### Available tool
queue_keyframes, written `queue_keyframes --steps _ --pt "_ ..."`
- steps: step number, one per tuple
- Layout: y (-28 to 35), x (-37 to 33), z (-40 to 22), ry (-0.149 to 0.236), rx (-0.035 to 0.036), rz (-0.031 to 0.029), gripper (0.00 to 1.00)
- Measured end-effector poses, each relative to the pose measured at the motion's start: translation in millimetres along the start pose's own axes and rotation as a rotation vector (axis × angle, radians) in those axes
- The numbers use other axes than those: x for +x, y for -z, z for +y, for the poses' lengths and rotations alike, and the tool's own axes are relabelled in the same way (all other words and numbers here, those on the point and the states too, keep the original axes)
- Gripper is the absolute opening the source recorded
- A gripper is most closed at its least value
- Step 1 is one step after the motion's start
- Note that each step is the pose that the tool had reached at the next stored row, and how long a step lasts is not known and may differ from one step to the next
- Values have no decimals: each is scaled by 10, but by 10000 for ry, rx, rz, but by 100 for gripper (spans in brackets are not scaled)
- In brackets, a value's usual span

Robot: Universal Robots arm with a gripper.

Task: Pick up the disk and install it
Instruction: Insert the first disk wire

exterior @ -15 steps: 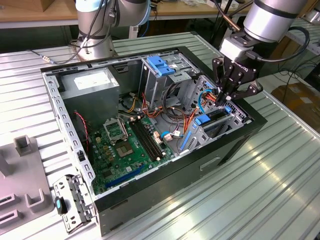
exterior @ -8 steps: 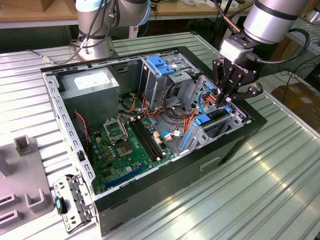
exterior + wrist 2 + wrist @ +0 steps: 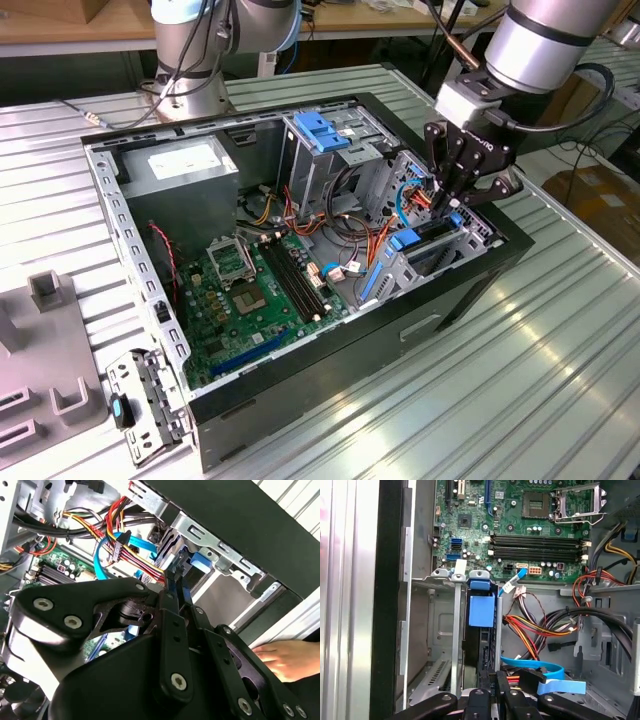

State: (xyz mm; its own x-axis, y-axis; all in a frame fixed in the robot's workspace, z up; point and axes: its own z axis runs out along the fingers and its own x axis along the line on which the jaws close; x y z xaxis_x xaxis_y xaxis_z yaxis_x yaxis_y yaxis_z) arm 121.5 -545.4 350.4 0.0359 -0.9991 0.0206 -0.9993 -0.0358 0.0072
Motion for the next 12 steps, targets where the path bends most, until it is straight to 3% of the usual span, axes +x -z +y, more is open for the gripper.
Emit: queue_keyframes --steps 4,5,6,8,12 --pt "-15 44 10 -94 3 5 17" --pt "-16 44 20 -95 30 5 17" --pt "-16 44 38 -96 139 10 17" --pt "-19 44 54 -104 248 11 17" --pt "-21 43 58 -208 282 16 17"
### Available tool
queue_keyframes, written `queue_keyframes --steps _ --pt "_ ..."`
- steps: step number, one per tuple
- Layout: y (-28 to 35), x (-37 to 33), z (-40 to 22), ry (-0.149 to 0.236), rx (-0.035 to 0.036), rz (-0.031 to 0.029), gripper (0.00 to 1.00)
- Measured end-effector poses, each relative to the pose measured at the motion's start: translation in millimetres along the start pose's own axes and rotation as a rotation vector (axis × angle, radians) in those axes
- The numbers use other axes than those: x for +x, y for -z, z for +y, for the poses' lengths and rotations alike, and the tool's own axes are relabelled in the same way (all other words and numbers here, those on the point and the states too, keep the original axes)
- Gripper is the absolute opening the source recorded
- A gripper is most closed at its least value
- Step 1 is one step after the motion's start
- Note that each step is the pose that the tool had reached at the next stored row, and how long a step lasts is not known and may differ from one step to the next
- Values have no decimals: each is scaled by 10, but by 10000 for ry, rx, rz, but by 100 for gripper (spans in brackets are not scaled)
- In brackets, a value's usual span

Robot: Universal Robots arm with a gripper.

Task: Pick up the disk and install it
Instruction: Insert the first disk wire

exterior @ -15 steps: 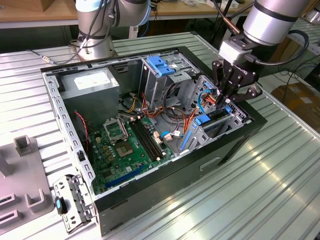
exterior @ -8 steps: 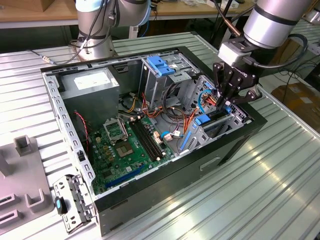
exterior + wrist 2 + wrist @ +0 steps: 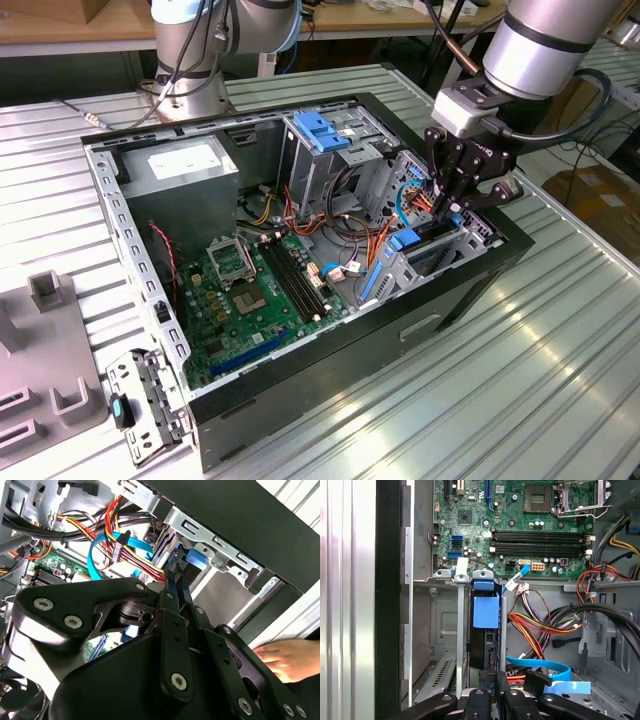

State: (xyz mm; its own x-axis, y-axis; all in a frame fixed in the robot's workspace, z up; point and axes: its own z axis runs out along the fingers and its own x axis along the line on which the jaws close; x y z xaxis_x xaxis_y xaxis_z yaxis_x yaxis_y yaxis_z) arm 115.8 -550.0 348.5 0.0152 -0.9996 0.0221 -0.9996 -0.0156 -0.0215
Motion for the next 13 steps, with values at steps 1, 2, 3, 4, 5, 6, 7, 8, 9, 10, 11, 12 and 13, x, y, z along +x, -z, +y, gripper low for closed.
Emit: queue_keyframes --steps 1,2,3,4,5,6,7,8,9,10,11,12,13 --pt "-1 0 0 -78 -2 2 17" --pt "-1 0 1 -136 -3 3 17" --pt "-1 0 1 -158 -4 4 17" --pt "-1 0 1 -165 -4 3 17" --pt "-2 0 1 -168 -4 3 17" --pt "-3 0 1 -168 -4 2 17" --pt "-5 0 2 -168 -4 3 17" --pt "-7 0 2 -169 -5 3 17" --pt "-10 0 2 -174 -5 2 17" --pt "-14 0 2 -183 -5 2 17" --pt "-17 0 2 -190 -5 3 17" --pt "-18 0 2 -194 -5 4 17" --pt "-19 0 2 -197 -5 4 17"
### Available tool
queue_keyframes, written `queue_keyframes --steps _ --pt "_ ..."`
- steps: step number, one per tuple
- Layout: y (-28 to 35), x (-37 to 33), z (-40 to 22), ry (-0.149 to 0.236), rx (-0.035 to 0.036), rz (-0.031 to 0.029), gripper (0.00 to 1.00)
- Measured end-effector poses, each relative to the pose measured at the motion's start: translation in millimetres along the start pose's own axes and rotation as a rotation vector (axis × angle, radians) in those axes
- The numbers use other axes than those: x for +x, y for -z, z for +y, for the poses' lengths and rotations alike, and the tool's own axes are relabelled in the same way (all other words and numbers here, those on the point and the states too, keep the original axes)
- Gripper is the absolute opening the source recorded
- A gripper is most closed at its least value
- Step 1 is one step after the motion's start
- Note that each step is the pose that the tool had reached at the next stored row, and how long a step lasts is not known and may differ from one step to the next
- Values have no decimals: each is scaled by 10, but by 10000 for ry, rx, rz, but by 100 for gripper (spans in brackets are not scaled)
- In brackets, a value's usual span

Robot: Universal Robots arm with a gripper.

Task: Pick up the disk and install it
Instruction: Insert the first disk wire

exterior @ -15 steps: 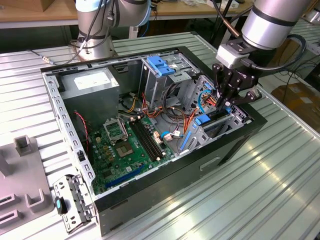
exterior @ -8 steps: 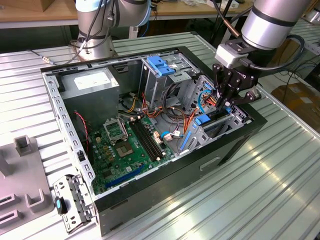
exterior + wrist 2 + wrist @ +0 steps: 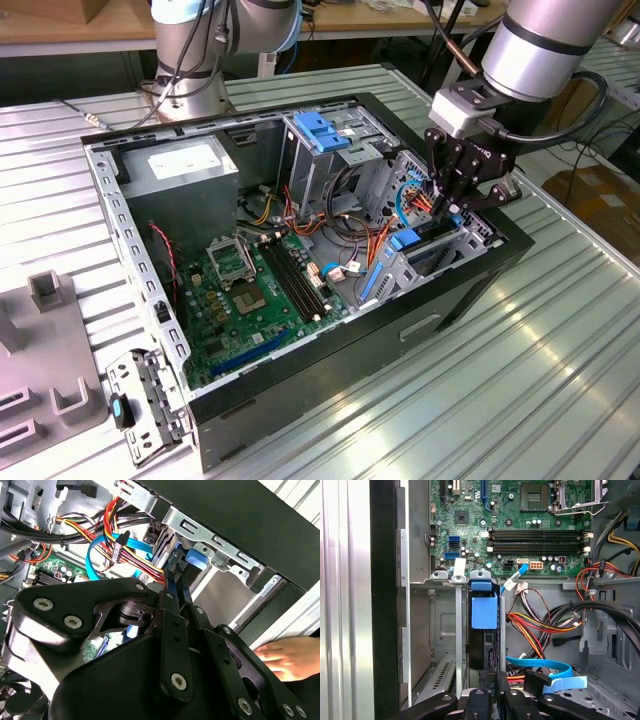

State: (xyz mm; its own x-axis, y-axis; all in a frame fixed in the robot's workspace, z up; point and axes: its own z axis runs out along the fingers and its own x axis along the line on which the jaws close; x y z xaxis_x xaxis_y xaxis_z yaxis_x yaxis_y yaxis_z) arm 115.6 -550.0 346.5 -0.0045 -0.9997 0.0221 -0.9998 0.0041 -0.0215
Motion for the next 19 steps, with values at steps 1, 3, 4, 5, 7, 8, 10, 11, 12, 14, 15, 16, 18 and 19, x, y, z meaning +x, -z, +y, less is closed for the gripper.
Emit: queue_keyframes --steps 1,3,4,5,7,8,10,11,12,14,15,16,18,19 --pt "-3 0 0 -5 -1 0 17" --pt "-8 0 0 -14 0 0 17" --pt "-8 0 0 -16 -1 0 17" --pt "-9 0 0 -20 -1 0 17" --pt "-8 0 0 -32 -1 -3 17" --pt "-3 0 0 -35 -1 -18 17" --pt "16 1 0 -46 -1 -50 17" --pt "25 1 0 -56 -2 -63 17" --pt "27 0 0 -74 -2 -69 17" --pt "26 0 0 -116 -3 -66 17" --pt "25 0 0 -118 -3 -66 17" --pt "23 0 0 -118 -3 -65 17" --pt "12 0 2 -138 -3 -65 17" --pt "7 0 2 -171 -4 -63 17"
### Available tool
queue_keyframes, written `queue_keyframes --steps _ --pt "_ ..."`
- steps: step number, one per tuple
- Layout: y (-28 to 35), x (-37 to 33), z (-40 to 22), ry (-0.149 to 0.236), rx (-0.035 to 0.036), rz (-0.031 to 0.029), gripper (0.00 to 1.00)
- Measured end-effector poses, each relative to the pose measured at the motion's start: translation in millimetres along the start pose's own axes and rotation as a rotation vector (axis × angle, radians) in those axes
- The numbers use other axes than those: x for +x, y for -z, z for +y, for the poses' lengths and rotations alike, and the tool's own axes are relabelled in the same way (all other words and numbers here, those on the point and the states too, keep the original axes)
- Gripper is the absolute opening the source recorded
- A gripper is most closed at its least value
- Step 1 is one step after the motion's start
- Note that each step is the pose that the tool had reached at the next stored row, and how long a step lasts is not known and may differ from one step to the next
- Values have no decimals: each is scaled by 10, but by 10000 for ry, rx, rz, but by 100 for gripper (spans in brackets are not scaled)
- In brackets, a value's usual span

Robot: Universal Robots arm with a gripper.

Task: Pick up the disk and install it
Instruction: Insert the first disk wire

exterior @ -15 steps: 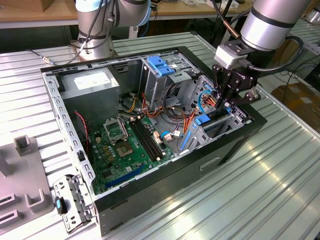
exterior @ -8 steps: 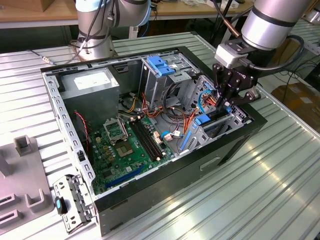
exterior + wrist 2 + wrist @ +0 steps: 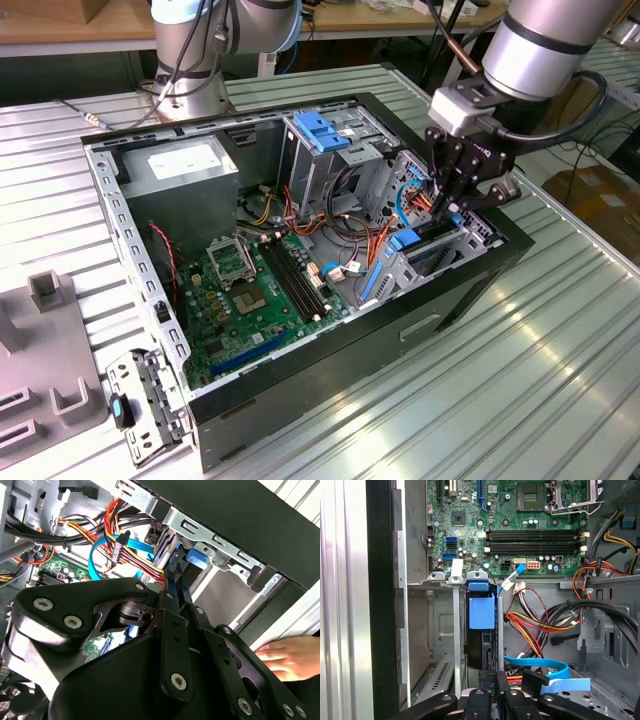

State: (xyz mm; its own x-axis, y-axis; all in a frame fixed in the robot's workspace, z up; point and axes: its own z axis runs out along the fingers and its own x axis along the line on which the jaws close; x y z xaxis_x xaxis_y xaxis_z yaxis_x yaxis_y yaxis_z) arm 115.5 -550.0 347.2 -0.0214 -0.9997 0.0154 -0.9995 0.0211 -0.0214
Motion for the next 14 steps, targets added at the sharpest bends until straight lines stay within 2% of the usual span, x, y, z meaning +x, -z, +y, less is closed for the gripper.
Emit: queue_keyframes --steps 7,14 --pt "-13 0 1 -183 -3 2 17" --pt "-20 0 1 -195 -4 -9 17"
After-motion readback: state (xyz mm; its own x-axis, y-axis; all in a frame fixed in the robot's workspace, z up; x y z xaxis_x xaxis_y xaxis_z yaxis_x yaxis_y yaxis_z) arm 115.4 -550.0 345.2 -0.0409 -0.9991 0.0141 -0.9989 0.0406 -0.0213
